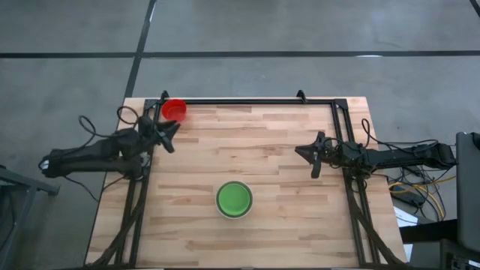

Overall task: Nest bowls inside each other
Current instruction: Stack the red bowl on the green bowl

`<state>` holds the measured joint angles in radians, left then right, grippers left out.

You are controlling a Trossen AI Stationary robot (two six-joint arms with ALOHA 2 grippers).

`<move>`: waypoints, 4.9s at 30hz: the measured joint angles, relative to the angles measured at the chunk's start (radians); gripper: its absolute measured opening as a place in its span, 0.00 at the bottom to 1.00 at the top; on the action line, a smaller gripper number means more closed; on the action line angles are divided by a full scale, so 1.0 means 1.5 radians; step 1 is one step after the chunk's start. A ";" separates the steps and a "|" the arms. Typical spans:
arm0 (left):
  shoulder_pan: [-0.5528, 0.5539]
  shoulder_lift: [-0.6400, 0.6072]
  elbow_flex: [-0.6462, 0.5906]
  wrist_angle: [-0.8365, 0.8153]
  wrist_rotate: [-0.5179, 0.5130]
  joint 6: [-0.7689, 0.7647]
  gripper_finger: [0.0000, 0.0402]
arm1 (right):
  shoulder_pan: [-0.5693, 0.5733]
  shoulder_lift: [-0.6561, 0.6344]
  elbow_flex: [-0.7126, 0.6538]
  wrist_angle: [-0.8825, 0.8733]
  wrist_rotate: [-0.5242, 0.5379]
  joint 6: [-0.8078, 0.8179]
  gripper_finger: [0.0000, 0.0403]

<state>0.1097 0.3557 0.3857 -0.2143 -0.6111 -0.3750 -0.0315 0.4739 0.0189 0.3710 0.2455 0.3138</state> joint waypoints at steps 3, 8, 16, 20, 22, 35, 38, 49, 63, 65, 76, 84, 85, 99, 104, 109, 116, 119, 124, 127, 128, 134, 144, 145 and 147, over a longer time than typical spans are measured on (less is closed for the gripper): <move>0.000 0.028 0.061 -0.096 -0.001 -0.027 0.30 | 0.000 0.000 0.000 0.000 0.000 0.000 0.13; 0.000 0.080 0.132 -0.168 -0.026 -0.049 0.30 | 0.000 0.000 0.000 0.000 0.000 0.000 0.13; 0.021 0.162 0.209 -0.335 -0.030 -0.172 0.30 | 0.000 0.000 0.000 0.000 0.000 0.000 0.13; 0.041 0.196 0.237 -0.395 -0.030 -0.225 0.30 | 0.000 0.000 0.000 0.000 0.000 0.000 0.13; 0.048 0.207 0.247 -0.399 -0.030 -0.208 0.30 | 0.000 0.000 0.000 0.000 0.000 0.000 0.13; 0.192 0.219 0.270 -0.422 0.156 -0.188 0.30 | 0.000 0.000 0.000 0.000 0.000 0.000 0.13; 0.237 0.220 0.269 -0.404 0.203 -0.141 0.30 | 0.000 0.000 0.000 0.000 0.000 0.000 0.13; 0.387 0.231 0.269 -0.369 0.339 -0.056 0.30 | 0.000 0.000 0.000 0.000 0.000 0.000 0.13; 0.578 0.321 0.268 -0.330 0.557 0.027 0.30 | 0.000 0.000 0.000 0.000 0.000 0.000 0.13; 0.598 0.336 0.268 -0.330 0.557 0.021 0.30 | 0.000 0.000 0.000 0.000 0.000 0.000 0.13; 0.691 0.437 0.268 -0.336 0.645 0.023 0.30 | 0.000 0.000 0.000 0.000 0.000 0.000 0.13; 0.695 0.529 0.285 -0.349 0.630 0.018 0.30 | 0.000 0.000 0.000 0.000 0.000 0.000 0.13; 0.695 0.540 0.295 -0.355 0.629 0.020 0.30 | 0.000 0.000 0.000 0.000 0.000 0.000 0.13; 0.694 0.725 0.488 -0.480 0.567 0.154 0.30 | 0.000 0.000 0.000 0.000 0.000 0.000 0.13; 0.693 0.773 0.504 -0.477 0.585 0.164 0.30 | 0.000 0.000 0.000 0.000 0.000 0.000 0.13; 0.688 0.797 0.504 -0.463 0.588 0.175 0.30 | 0.000 0.000 0.000 0.000 0.000 0.000 0.13; 0.676 0.813 0.504 -0.438 0.579 0.175 0.30 | 0.000 0.000 0.000 0.000 0.000 0.000 0.13; 0.669 0.815 0.504 -0.433 0.561 0.172 0.30 | 0.000 0.000 0.000 0.000 0.000 0.000 0.13; 0.665 0.820 0.501 -0.432 0.533 0.157 0.30 | 0.000 0.000 0.000 0.000 0.000 0.000 0.13; 0.665 0.825 0.488 -0.423 0.525 0.145 0.30 | 0.000 0.000 0.000 0.000 0.000 0.000 0.13; 0.665 0.825 0.481 -0.417 0.526 0.144 0.30 | 0.000 0.000 0.000 0.000 0.000 0.000 0.13; 0.662 0.826 0.446 -0.394 0.536 0.141 0.30 | 0.000 0.000 0.000 0.000 0.000 0.000 0.13; 0.661 0.826 0.410 -0.344 0.532 0.140 0.30 | 0.000 0.000 0.000 0.000 0.000 0.000 0.13; 0.661 0.826 0.409 -0.338 0.532 0.139 0.30 | 0.000 0.000 0.000 0.000 0.000 0.000 0.13; 0.661 0.826 0.405 -0.332 0.530 0.138 0.30 | 0.000 0.000 0.000 0.000 0.000 0.000 0.13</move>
<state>1.1015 1.5940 0.9931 -0.7118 0.1839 -0.1677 -0.0314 0.4740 0.0189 0.3710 0.2455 0.3138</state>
